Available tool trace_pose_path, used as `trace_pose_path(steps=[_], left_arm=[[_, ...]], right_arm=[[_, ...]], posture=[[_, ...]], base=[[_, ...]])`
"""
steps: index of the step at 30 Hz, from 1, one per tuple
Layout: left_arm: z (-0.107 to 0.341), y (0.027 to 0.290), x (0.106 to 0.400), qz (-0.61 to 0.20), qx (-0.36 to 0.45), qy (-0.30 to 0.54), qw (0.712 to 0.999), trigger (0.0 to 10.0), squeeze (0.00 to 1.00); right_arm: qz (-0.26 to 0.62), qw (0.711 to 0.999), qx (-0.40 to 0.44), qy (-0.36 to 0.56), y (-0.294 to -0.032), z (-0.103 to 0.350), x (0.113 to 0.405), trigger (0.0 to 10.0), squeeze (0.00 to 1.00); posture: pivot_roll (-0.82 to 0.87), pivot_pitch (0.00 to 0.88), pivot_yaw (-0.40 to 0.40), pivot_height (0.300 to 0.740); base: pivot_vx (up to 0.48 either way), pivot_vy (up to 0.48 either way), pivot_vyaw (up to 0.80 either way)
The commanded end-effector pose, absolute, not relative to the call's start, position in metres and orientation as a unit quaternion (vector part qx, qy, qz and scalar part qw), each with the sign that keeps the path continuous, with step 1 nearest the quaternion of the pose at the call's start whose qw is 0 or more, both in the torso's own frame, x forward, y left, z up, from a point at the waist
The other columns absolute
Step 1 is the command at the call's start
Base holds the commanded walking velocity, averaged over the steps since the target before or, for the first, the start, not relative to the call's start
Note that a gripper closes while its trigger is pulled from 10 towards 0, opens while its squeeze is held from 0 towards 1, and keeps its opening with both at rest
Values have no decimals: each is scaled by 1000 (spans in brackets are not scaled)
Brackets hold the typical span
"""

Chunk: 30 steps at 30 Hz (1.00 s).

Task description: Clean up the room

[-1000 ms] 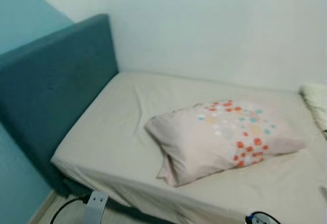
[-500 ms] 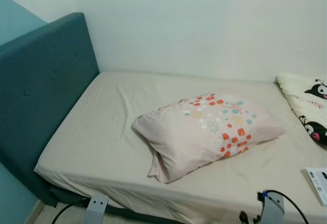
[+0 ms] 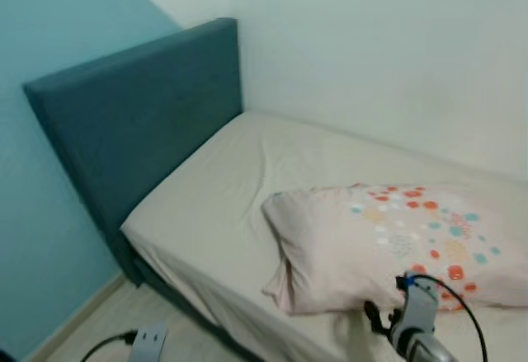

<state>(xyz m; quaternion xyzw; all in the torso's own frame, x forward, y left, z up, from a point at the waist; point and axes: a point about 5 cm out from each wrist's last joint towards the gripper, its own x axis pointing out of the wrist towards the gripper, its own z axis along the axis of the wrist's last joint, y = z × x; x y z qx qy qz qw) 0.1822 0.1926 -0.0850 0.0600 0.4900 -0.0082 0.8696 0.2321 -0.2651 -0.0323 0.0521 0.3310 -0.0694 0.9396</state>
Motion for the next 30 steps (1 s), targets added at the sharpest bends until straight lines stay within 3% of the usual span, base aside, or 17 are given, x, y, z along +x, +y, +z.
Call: trace_pose_path(steps=[1, 9, 16, 20, 25, 30], left_arm=[[-84, 194, 183, -5, 58, 489, 870, 10000, 0], [-86, 195, 180, -2, 60, 494, 867, 10000, 0], [-87, 195, 178, -3, 60, 497, 866, 10000, 0], [-87, 196, 178, 0, 58, 494, 867, 10000, 0], [-83, 204, 182, 28, 48, 482, 874, 10000, 0], [-81, 211, 185, 39, 46, 477, 877, 10000, 0]], right_arm=[[-60, 934, 37, 350, -263, -36, 229, 10000, 0], [-82, 929, 37, 360, -271, -35, 229, 10000, 0], [-76, 943, 125, 300, -270, -19, 247, 10000, 0], [-92, 941, 141, 292, -274, -15, 250, 10000, 0], [-139, 932, 241, 230, -290, -2, 257, 10000, 0], [-160, 927, 272, 202, -298, 4, 258, 10000, 0]], posture=[[-91, 0, 23, 720], [-92, 0, 20, 720], [-95, 0, 21, 691], [-95, 0, 22, 676], [-89, 0, 21, 646], [-77, 0, 25, 631]], base=[[0, 0, 0], [0, 0, 0], [0, 0, 0], [0, 0, 0], [0, 0, 0], [0, 0, 0]])
